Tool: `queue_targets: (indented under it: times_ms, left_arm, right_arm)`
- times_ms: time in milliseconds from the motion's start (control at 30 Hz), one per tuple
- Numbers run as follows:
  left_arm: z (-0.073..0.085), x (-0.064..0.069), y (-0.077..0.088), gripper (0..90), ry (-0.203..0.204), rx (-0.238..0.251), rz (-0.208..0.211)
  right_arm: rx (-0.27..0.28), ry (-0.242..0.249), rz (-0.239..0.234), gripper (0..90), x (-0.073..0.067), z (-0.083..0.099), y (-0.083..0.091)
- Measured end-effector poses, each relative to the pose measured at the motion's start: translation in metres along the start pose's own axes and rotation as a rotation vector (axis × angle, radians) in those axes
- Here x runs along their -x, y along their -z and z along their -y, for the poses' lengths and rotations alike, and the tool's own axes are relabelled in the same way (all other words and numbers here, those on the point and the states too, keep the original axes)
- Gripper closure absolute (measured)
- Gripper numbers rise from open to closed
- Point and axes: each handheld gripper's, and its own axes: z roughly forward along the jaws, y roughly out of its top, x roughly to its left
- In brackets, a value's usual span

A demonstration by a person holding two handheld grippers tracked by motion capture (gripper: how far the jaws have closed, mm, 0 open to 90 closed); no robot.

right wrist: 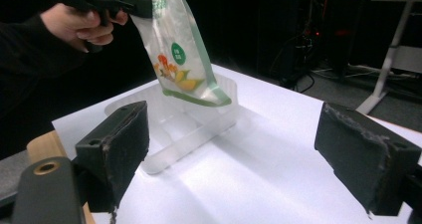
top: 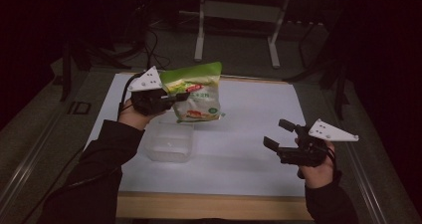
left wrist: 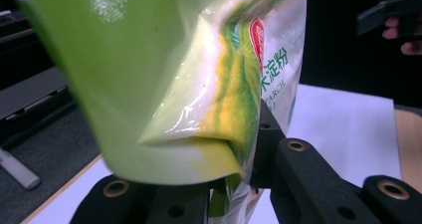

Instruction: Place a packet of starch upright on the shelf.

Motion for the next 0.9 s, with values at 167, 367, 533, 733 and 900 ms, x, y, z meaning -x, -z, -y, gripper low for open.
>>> queue_targets:
  times_ms: [167, 367, 533, 733, 900]
  left_arm:
    - [0.013, -0.016, 0.006, 81.8, 0.008, -0.018, 0.007]
    - [0.024, -0.036, 0.011, 81.8, -0.005, -0.063, 0.021]
    - [0.032, -0.054, 0.01, 81.8, -0.008, -0.09, 0.047]
    - [0.044, -0.07, 0.004, 81.8, -0.025, -0.11, 0.062]
    - [0.057, -0.078, 0.0, 81.8, -0.002, -0.133, 0.08]
  right_arm:
    - [-0.02, -0.036, -0.027, 14.3, 0.003, 0.007, -0.001]
    - [-0.035, -0.053, -0.026, 14.5, 0.004, 0.012, -0.004]
    - [-0.042, -0.064, -0.031, 14.5, 0.005, 0.015, -0.005]
    - [-0.054, -0.079, -0.043, 14.6, 0.007, 0.018, -0.007]
    - [-0.056, -0.102, -0.047, 14.8, 0.01, 0.021, -0.006]
